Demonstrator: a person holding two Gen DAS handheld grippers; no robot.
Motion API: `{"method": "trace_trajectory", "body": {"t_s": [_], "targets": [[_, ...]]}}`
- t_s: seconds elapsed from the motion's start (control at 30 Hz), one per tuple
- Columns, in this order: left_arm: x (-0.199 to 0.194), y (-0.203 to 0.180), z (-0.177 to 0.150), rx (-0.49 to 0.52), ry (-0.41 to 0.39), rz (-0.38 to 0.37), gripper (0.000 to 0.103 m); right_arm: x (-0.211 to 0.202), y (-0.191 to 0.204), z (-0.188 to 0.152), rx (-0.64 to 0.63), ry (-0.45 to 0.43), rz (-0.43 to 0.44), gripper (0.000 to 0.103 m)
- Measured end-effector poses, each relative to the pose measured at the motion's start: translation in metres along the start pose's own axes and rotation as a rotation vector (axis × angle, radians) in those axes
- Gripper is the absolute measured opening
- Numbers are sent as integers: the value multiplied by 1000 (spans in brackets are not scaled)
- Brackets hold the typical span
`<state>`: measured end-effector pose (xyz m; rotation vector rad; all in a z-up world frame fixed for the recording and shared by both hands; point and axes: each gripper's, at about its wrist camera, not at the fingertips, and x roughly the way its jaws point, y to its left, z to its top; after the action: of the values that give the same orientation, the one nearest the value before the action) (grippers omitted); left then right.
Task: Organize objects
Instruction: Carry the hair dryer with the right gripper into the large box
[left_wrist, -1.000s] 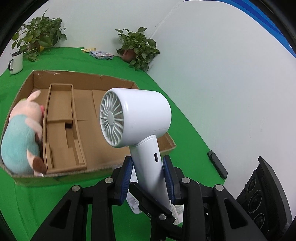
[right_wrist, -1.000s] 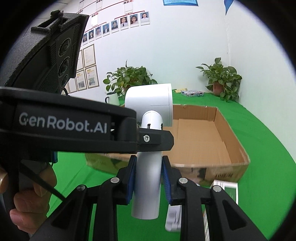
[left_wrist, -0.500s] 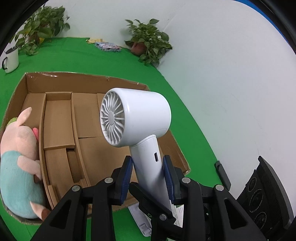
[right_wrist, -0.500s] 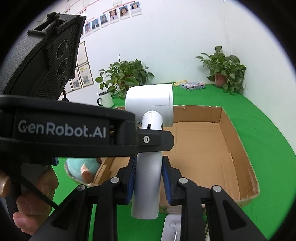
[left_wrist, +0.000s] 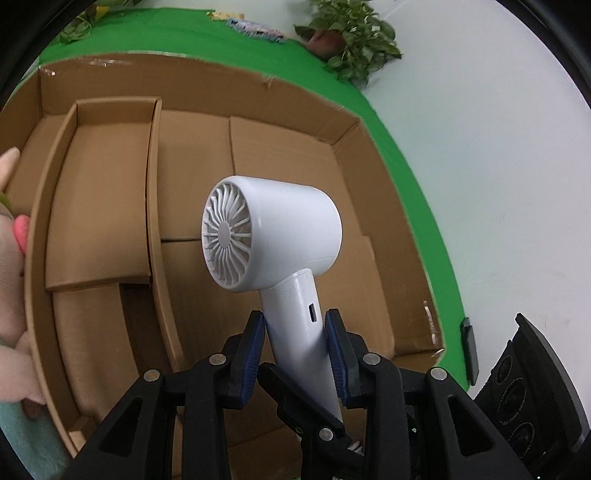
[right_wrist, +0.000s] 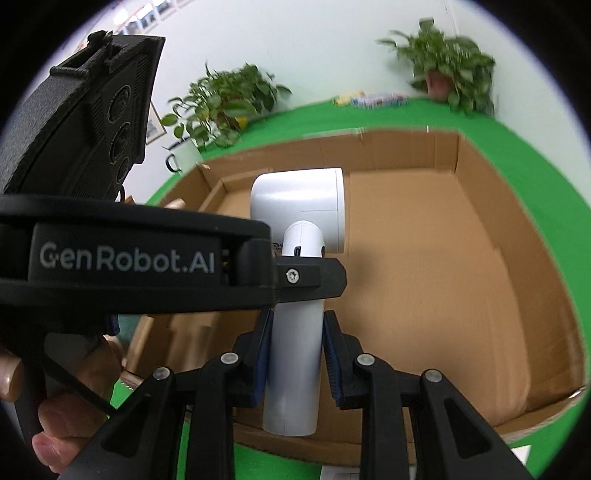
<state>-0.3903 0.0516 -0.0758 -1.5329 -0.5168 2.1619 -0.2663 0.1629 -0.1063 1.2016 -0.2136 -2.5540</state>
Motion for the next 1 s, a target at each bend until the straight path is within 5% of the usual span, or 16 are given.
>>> {"method": "trace_trajectory", "body": {"t_s": [0.3,0.7,0.83,1.0], "targets": [[5,10,1,-6,3,33,32,10,-2,-4,37,25,13,25],[-50,10,-11,61,-156,198,41,12,16,-7,9,95,36,28],[-49,17,-33,110,-127,276,41,3,5,1,33,84,36,28],[-46,22,-53,154,-119,264,42,13,1,10,12,158,55,27]]}}
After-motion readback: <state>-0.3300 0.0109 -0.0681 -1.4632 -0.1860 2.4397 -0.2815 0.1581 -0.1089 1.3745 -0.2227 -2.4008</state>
